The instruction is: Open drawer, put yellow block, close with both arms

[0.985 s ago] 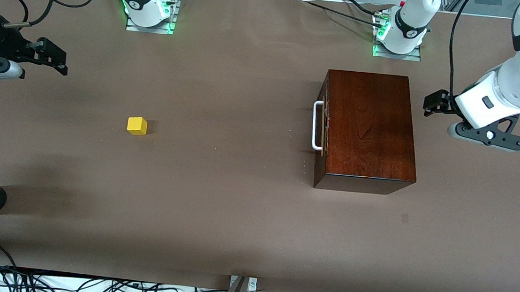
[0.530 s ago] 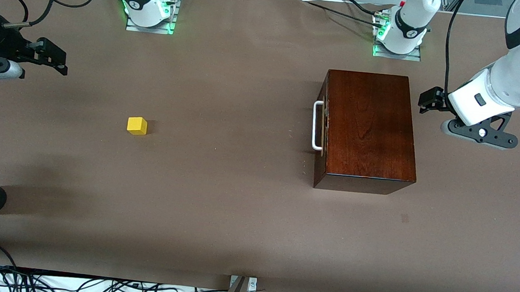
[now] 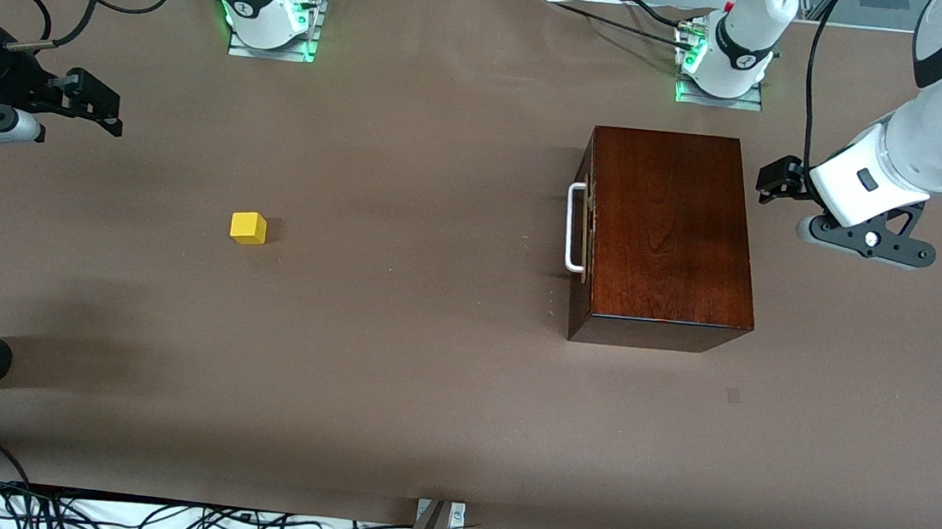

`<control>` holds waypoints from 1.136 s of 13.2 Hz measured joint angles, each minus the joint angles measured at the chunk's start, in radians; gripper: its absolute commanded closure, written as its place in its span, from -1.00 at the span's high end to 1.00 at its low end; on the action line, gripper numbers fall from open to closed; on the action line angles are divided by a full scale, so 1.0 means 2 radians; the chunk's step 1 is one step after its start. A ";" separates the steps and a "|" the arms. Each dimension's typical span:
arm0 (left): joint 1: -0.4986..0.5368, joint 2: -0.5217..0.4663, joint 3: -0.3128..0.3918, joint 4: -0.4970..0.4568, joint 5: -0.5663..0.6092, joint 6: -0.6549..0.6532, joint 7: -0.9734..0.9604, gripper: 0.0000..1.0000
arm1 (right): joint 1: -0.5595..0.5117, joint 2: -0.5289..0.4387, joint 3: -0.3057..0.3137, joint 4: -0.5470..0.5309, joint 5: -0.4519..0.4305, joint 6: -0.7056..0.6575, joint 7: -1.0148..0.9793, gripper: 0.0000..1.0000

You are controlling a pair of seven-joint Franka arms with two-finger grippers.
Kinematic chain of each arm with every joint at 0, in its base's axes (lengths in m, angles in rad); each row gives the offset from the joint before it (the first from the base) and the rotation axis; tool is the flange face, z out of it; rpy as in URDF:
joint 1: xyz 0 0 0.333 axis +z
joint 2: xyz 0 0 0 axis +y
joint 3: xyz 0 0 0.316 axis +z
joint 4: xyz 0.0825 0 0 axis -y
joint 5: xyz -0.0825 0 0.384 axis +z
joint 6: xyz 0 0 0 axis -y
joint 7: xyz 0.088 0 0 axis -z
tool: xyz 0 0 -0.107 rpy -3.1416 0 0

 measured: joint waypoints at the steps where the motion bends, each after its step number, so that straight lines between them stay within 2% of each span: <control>1: 0.000 0.000 -0.003 0.000 0.000 0.000 -0.002 1.00 | 0.000 0.000 0.000 0.000 0.000 0.000 0.000 1.00; 5: -0.001 0.001 -0.007 0.000 -0.001 0.001 -0.013 1.00 | 0.000 0.000 0.000 0.000 0.000 0.000 0.000 1.00; 8: -0.010 0.017 -0.017 0.000 -0.011 0.023 -0.067 1.00 | 0.000 0.000 -0.001 0.000 0.000 0.000 0.000 1.00; 11: -0.064 0.042 -0.026 0.000 -0.011 0.038 -0.158 1.00 | 0.000 0.000 -0.001 0.000 0.000 0.000 0.000 1.00; 15: -0.171 0.067 -0.028 0.000 -0.008 0.058 -0.284 1.00 | 0.000 0.000 -0.001 0.000 0.000 0.000 0.000 1.00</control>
